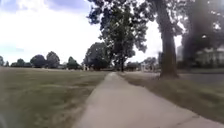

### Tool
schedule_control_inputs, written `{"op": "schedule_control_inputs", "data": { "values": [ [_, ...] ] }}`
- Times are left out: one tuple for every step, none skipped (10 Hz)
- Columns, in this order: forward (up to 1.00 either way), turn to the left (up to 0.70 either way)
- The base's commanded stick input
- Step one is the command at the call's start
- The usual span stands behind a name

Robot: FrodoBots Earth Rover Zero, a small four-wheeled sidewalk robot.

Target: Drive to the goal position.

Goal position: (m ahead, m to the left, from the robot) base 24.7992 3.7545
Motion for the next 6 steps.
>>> {"op": "schedule_control_inputs", "data": {
  "values": [
    [1.00,0.00],
    [1.00,0.00],
    [1.00,0.00],
    [1.00,0.00],
    [1.00,0.00],
    [1.00,0.00]
  ]
}}
